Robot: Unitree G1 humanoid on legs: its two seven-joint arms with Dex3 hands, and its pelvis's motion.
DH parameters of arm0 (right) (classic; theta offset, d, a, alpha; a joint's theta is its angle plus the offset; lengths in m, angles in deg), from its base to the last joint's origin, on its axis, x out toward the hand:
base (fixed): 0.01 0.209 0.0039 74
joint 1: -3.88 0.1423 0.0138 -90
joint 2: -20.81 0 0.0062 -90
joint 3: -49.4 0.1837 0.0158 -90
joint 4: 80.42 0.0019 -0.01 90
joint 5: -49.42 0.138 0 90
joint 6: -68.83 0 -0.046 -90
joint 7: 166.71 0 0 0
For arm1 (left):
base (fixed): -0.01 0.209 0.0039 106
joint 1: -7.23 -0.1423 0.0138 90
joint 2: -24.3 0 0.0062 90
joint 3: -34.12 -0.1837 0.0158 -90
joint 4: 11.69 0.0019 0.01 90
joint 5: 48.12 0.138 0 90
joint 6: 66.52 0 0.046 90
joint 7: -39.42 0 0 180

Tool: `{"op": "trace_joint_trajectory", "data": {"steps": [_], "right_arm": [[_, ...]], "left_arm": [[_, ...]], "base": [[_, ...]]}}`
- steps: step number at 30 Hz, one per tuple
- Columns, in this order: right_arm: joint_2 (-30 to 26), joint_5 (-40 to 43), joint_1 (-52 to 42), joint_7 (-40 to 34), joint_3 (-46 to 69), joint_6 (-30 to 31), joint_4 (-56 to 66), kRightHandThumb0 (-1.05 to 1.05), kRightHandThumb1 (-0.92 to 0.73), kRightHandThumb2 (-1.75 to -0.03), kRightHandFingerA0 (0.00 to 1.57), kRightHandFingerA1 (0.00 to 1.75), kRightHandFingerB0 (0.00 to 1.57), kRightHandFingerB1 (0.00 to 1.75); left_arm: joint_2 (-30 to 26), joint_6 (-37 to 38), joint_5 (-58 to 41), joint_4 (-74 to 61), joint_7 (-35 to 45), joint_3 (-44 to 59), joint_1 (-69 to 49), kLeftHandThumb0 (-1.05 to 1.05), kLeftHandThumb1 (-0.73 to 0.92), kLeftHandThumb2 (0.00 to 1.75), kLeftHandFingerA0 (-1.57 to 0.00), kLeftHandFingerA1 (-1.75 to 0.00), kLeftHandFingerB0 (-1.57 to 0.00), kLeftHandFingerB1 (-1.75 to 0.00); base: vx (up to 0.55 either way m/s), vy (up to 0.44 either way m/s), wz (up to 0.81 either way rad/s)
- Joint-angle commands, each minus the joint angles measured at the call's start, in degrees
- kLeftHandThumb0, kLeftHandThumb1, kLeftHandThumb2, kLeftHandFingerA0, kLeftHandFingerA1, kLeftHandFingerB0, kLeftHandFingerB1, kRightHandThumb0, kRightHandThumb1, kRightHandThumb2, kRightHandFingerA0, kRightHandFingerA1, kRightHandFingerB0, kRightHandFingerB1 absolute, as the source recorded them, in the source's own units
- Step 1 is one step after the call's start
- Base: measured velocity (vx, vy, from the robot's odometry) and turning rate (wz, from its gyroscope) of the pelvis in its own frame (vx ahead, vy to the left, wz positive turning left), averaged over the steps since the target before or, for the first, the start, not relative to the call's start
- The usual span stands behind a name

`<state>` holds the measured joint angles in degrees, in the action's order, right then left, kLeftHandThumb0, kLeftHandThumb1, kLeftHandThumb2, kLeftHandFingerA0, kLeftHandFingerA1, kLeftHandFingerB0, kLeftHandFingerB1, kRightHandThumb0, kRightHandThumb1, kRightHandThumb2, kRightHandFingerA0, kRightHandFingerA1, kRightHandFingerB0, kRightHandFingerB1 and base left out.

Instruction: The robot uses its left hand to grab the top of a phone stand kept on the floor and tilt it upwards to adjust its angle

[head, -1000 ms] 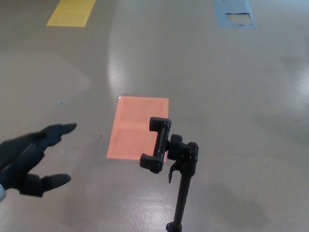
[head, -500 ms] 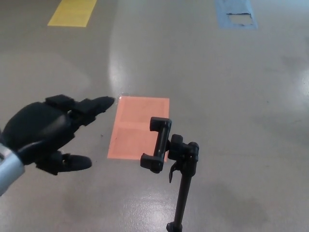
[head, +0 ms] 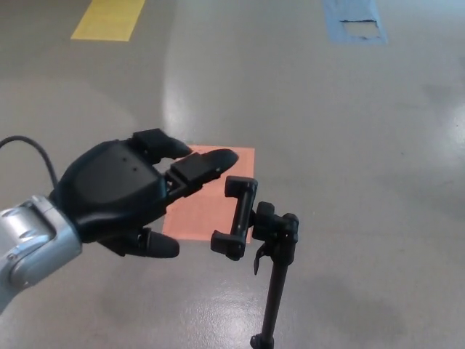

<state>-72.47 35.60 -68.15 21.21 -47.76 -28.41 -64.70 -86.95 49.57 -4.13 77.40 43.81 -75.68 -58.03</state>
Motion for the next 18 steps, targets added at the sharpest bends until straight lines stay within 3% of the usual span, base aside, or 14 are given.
{"op": "trace_joint_trajectory", "data": {"steps": [1, 2, 3, 4, 5, 6, 8, 9, 10, 18], "right_arm": [[-1.2, -0.1, 0.0, 0.8, 0.4, -0.5, -0.3, -0.59, -0.76, -0.63, 0.22, 0.39, 0.25, 0.33], [-1.3, 0.0, -0.1, 1.1, 0.5, -0.5, -0.3, -0.59, -0.77, -0.63, 0.21, 0.38, 0.24, 0.33], [-1.3, 0.0, -0.2, 1.2, 0.5, -0.4, -0.3, -0.59, -0.77, -0.63, 0.21, 0.38, 0.24, 0.33], [-1.3, -0.1, -0.2, 1.3, 0.4, -0.3, -0.3, -0.59, -0.76, -0.63, 0.22, 0.39, 0.25, 0.33], [-1.2, -0.1, -0.2, 1.2, 0.4, -0.2, -0.2, -0.59, -0.76, -0.63, 0.22, 0.39, 0.25, 0.33], [-1.2, -0.2, -0.1, 1.2, 0.4, -0.1, -0.2, -0.58, -0.76, -0.63, 0.23, 0.38, 0.25, 0.33], [-1.1, -0.3, 0.1, 1.2, 0.4, 0.0, -0.3, -0.58, -0.76, -0.63, 0.22, 0.38, 0.25, 0.33], [-1.1, -0.3, 0.2, 1.2, 0.3, 0.1, -0.3, -0.58, -0.76, -0.63, 0.22, 0.38, 0.25, 0.33], [-1.1, -0.2, 0.2, 1.4, 0.5, 0.0, -0.3, -0.58, -0.77, -0.63, 0.21, 0.38, 0.25, 0.34], [-1.3, -0.2, 0.4, 1.8, 0.6, 0.1, -0.3, -0.58, -0.76, -0.63, 0.25, 0.39, 0.28, 0.34]], "left_arm": [[1.3, 0.3, 1.4, -0.3, 2.5, -0.8, 2.5, -0.74, 0.72, 0.60, -0.33, -0.32, 0.00, -0.17], [1.8, -0.1, 1.2, -0.8, 2.7, -0.9, 2.1, -0.79, 0.58, 0.91, -0.27, -0.47, -0.01, -0.17], [2.1, -0.3, 1.0, -1.1, 2.9, -0.9, 1.9, -0.79, 0.58, 0.91, -0.27, -0.47, -0.01, -0.17], [2.5, -0.6, 1.2, -1.6, 3.1, -1.0, 1.6, -0.73, 0.70, 0.62, -0.32, -0.33, -0.01, -0.20], [2.6, -0.7, 1.6, -1.8, 3.3, -1.1, 1.6, -0.73, 0.70, 0.62, -0.32, -0.33, -0.01, -0.20], [2.6, -0.8, 1.9, -2.0, 3.8, -1.2, 1.7, -0.75, 0.58, 0.93, -0.24, -0.46, 0.00, -0.21], [2.5, -0.9, 2.2, -2.2, 4.4, -1.2, 2.0, -0.80, 0.60, 0.94, -0.28, -0.47, -0.01, -0.19], [2.6, -0.8, 2.2, -2.1, 4.3, -1.1, 2.0, -0.80, 0.60, 0.94, -0.28, -0.47, -0.01, -0.19], [2.8, -0.6, 2.3, -1.8, 3.9, -1.1, 2.0, -0.74, 0.72, 0.63, -0.35, -0.34, -0.04, -0.21], [3.2, 0.0, 2.9, -1.5, 3.1, -0.7, 1.8, -0.74, 0.71, 0.62, -0.35, -0.34, -0.04, -0.21]], "base": [[0.00, 0.000, 0.00], [0.00, 0.000, 0.00], [0.00, 0.000, 0.00], [0.00, 0.000, 0.00], [0.00, 0.000, 0.00], [0.00, 0.000, 0.00], [0.00, 0.000, 0.00], [0.00, 0.000, 0.00], [0.00, 0.000, 0.00], [0.00, 0.000, 0.00]]}}
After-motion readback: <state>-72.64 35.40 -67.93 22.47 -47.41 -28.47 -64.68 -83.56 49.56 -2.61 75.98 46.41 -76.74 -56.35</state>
